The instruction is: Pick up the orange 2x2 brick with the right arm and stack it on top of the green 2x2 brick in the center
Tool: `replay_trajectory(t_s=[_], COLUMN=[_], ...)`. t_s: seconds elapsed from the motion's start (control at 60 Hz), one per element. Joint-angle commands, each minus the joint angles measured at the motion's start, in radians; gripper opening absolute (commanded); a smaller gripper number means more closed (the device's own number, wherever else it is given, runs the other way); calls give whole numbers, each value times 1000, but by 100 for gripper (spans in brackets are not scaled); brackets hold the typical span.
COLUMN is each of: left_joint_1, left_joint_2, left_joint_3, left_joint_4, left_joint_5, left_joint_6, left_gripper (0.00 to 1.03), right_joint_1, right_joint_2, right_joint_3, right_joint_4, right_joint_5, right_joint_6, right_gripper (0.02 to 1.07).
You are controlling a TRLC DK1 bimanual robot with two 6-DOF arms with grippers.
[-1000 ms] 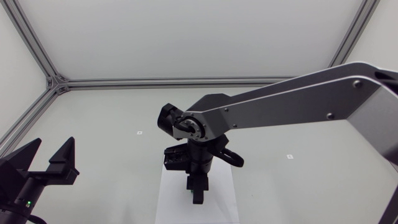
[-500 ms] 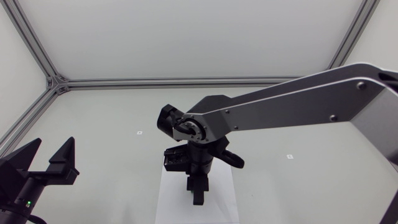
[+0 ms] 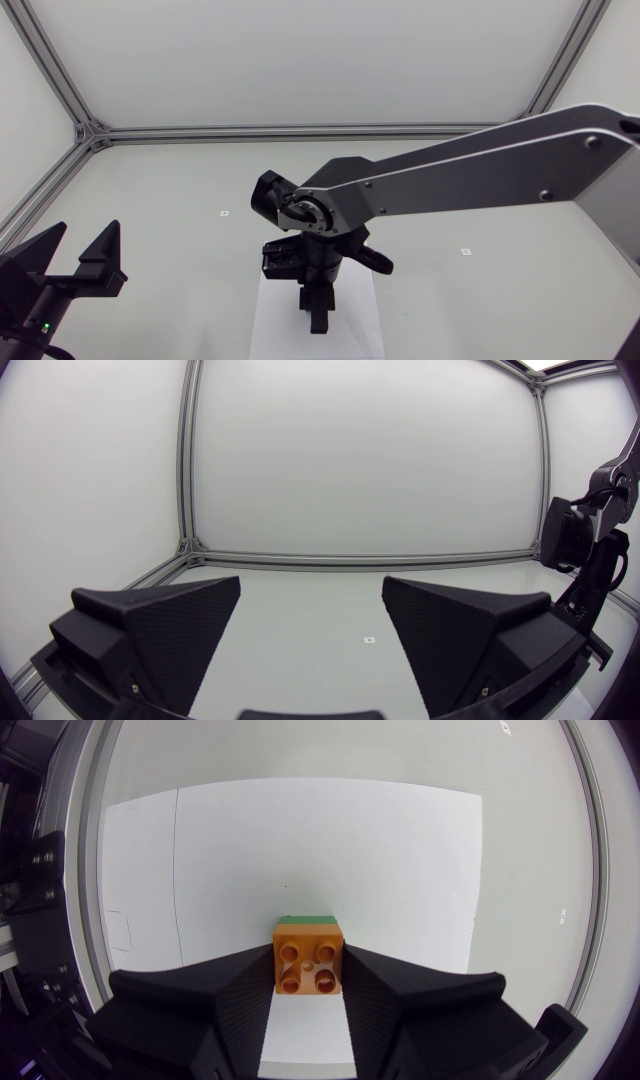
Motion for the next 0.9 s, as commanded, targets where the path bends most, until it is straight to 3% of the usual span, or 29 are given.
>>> replay_trajectory(t_s=[0.0, 0.483, 0.883], left_joint_1=[1, 1, 1], left_joint_2=[-8, -8, -8], left_joint_3=[-41, -41, -41], left_joint_4=[-15, -14, -15], left_joint_5=[4, 4, 4], left_joint_6=[13, 13, 13], left_gripper=[99, 99, 99], right_joint_1=[8, -8, -9], right_joint_2=[68, 77, 83], right_joint_3=[-56, -36, -26], right_joint_4=[-3, -21, -20], right_joint_5=[-3, 5, 8], right_joint_6=[-7, 9, 9], right_gripper=[17, 17, 40])
